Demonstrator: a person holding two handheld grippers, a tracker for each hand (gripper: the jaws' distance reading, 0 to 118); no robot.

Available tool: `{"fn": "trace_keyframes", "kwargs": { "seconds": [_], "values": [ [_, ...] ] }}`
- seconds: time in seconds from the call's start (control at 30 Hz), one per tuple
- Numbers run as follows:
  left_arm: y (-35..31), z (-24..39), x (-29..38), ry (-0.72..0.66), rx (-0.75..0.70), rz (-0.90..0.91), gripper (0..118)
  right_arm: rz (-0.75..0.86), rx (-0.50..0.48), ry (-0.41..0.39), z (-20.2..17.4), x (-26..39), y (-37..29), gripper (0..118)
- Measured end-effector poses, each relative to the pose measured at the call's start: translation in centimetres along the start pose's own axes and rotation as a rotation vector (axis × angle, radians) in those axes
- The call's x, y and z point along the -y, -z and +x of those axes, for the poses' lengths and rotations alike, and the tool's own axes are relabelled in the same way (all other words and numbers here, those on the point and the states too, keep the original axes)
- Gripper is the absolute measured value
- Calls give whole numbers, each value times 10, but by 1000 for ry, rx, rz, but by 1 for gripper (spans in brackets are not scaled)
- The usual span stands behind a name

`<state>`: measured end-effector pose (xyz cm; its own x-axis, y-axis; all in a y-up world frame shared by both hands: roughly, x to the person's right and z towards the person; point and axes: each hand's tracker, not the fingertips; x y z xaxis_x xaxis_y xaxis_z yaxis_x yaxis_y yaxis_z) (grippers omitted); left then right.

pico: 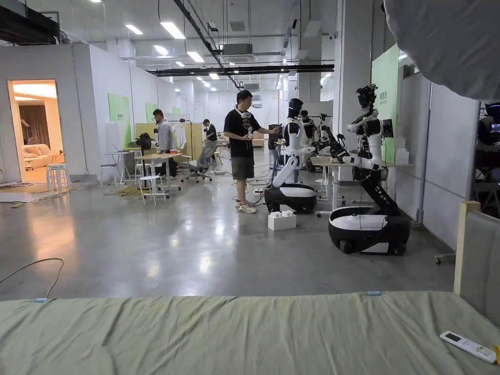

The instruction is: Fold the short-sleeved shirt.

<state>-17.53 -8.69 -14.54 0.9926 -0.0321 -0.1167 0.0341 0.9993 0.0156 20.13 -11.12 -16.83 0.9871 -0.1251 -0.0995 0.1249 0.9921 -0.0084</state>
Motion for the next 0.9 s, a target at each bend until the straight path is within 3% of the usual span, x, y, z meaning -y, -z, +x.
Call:
{"fn": "trace_keyframes", "kwargs": {
  "seconds": [0.17, 0.23, 0.27, 0.5, 0.67, 0.9],
  "values": [
    [0, 1, -1, 1, 3, -7, 118, -7, 18, 14, 1, -3, 1, 118],
    [0, 1, -1, -1, 2, -7, 118, -36, 47, 80, 1, -8, 5, 118],
    [1, 1, -1, -3, 2, -9, 118, -98, 73, 150, 1, -8, 7, 118],
    [2, 1, -1, -12, 11, -24, 118, -168, 157, 159, -14, -17, 16, 118],
    [2, 1, -2, -14, 14, -31, 118, -252, 245, 115, -28, -17, 18, 118],
    [3, 1, -1, -15, 19, -32, 118, -231, 211, 112, -32, -21, 16, 118]
  ]
}}
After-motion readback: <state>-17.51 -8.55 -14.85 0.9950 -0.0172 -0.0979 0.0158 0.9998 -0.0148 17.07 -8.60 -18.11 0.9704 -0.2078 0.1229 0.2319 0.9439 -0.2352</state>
